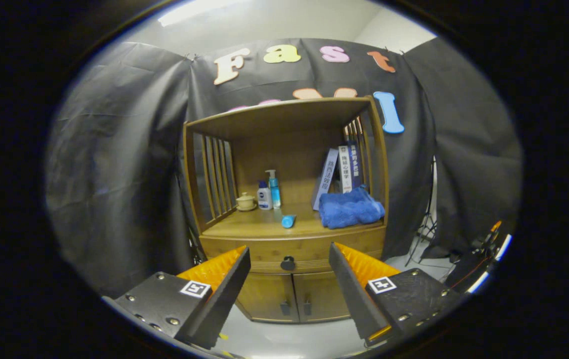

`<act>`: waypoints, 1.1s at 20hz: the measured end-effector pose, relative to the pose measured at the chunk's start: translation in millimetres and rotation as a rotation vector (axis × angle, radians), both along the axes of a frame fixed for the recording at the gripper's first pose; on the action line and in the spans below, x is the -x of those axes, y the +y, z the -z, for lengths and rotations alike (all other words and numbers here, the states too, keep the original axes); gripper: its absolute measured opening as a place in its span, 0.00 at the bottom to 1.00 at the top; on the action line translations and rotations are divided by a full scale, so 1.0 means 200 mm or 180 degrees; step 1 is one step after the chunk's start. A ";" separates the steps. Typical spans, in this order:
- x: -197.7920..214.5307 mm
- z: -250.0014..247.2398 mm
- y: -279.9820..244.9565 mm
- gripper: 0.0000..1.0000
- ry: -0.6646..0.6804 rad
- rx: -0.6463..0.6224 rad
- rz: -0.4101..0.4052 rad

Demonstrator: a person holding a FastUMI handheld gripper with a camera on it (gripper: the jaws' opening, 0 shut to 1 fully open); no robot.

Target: Pull open the drawer, take out the items inside it, and place them on the countertop above the cabinet.

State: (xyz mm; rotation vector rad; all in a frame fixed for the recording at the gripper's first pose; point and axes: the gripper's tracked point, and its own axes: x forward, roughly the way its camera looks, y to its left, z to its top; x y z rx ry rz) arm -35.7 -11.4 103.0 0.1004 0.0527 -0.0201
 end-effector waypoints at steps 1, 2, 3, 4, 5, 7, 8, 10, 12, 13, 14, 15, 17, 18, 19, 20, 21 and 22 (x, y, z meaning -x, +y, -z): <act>0.01 -0.05 -0.01 0.99 -0.0081 -0.0015 0.0020; 0.03 -0.08 -0.02 0.99 -0.0130 -0.0019 0.0045; 0.04 -0.10 -0.03 0.99 -0.0133 -0.0028 0.0078; 0.05 -0.11 -0.03 0.99 -0.0115 -0.0026 0.0082; 0.05 -0.12 -0.02 0.99 -0.0094 -0.0013 0.0054; 0.04 -0.13 0.00 0.99 -0.0037 0.0082 -0.0004; 0.03 -0.12 0.02 0.99 0.0020 0.0139 -0.0069; 0.01 -0.10 0.06 0.99 0.0090 0.0243 -0.0213; -0.01 -0.08 0.07 0.99 0.0119 0.0280 -0.0277; -0.02 -0.08 0.08 0.99 0.0099 0.0264 -0.0289; -0.02 -0.09 0.08 0.99 0.0066 0.0246 -0.0281; -0.03 -0.09 0.08 0.99 0.0041 0.0212 -0.0249; -0.04 -0.10 0.10 0.99 0.0008 0.0135 -0.0199; -0.05 -0.11 0.11 0.99 -0.0005 0.0137 -0.0197; -0.05 -0.11 0.13 0.99 0.0020 0.0167 -0.0218; -0.05 -0.09 0.13 0.99 0.0061 0.0220 -0.0217; -0.05 -0.09 0.12 0.99 0.0106 0.0276 -0.0202; -0.06 -0.09 0.12 0.99 0.0141 0.0318 -0.0206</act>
